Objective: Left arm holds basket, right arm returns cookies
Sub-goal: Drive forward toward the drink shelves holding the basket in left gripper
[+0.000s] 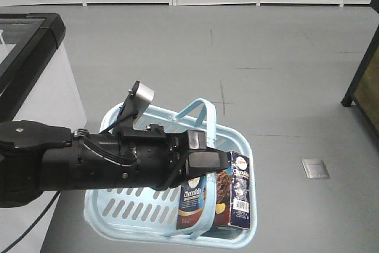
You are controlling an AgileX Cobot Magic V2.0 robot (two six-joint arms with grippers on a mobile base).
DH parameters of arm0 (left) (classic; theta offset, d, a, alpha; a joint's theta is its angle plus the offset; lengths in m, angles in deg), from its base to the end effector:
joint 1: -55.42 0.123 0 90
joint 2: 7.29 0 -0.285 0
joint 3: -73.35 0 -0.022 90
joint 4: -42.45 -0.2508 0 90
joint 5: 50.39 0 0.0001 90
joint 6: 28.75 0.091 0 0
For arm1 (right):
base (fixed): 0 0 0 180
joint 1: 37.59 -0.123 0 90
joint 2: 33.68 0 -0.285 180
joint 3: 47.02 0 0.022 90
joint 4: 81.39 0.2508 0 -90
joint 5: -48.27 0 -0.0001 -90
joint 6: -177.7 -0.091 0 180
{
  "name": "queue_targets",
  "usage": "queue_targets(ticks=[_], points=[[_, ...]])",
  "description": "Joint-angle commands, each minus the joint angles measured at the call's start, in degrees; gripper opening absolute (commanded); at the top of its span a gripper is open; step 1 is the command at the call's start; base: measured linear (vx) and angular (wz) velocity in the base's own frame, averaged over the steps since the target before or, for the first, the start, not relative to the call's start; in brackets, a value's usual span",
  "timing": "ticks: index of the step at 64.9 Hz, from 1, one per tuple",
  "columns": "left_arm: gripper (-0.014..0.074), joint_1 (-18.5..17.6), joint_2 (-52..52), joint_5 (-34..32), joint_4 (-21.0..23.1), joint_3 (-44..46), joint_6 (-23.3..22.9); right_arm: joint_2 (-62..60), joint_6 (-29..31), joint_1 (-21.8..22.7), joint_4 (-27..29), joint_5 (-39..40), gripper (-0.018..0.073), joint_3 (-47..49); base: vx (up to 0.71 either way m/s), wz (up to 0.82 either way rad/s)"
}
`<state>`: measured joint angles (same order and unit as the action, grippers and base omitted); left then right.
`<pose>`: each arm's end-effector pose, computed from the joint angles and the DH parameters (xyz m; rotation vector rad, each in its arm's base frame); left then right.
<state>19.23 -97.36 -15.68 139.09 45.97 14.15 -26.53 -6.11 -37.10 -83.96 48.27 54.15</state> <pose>0.2134 -0.2200 0.2828 0.0850 2.2790 -1.5442 0.0566 -0.0005 0.2043 0.0227 1.5005 0.0105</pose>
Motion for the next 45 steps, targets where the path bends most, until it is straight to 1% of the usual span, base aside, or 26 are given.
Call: queue_targets(ticks=[1,45], points=[[-0.0006,-0.4,2.6,2.1,4.9,1.6,1.0,-0.7,0.3,0.1,-0.5,4.3,-0.0011,-1.0,0.46,-0.02],[-0.0006,-0.4,2.6,2.1,4.9,1.6,1.0,-0.7,0.3,0.1,-0.5,4.3,-0.0011,-1.0,0.48,0.01]])
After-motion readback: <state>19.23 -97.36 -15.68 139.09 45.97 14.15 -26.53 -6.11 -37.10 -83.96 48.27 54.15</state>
